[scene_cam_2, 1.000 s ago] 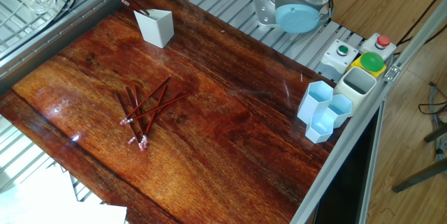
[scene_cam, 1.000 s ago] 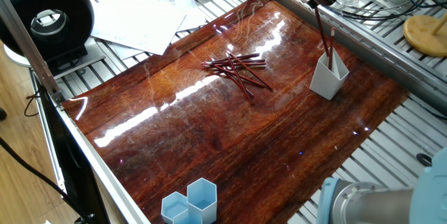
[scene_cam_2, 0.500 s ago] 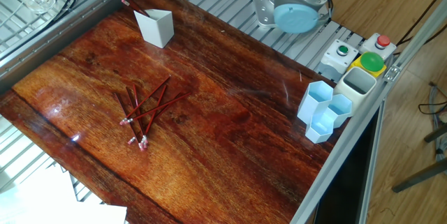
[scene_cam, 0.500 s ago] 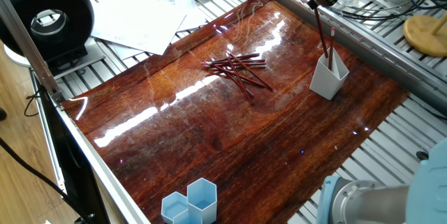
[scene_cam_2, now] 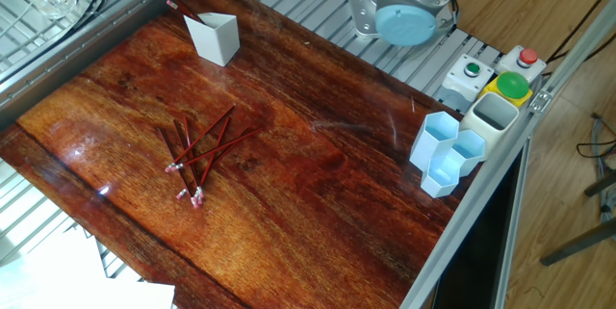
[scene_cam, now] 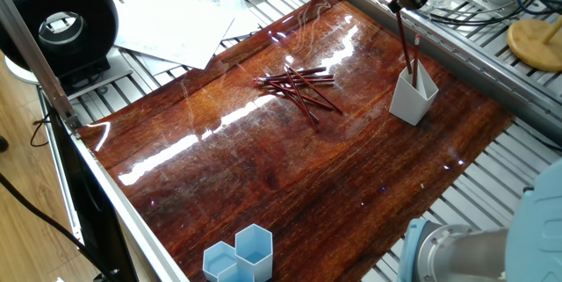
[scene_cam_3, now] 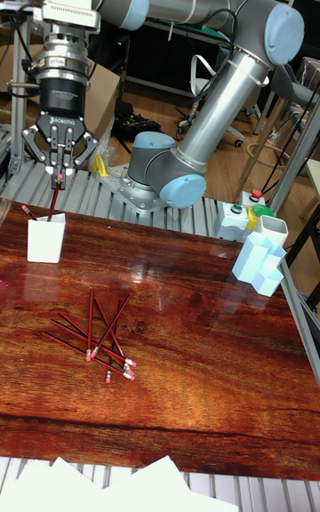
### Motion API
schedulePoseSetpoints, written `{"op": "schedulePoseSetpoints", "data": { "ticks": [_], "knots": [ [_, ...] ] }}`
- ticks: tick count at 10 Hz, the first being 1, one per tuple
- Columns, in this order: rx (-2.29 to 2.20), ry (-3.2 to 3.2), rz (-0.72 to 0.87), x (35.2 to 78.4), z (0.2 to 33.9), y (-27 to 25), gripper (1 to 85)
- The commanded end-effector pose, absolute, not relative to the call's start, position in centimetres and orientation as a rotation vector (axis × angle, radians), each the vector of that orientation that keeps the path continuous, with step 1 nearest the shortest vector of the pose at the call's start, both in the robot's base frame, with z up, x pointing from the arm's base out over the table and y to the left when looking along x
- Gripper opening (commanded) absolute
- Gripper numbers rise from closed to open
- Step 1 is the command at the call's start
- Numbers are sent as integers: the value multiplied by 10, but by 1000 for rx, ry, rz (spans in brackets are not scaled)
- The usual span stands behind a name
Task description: Put the pen into the pen holder
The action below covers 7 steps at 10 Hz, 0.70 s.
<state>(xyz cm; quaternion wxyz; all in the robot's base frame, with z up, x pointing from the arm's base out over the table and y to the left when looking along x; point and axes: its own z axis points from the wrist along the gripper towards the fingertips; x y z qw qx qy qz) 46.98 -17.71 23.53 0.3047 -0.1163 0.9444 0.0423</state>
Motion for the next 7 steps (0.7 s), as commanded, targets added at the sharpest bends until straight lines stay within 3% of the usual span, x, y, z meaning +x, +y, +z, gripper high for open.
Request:
{"op": "schedulePoseSetpoints", "data": {
  "ticks": [1, 3, 7],
  "knots": [
    [-308, 2500, 144, 468, 236, -174, 150],
    [-313, 2509, 142, 465, 234, -174, 227],
    [-322, 2520, 130, 463, 232, -177, 243]
  ]
}}
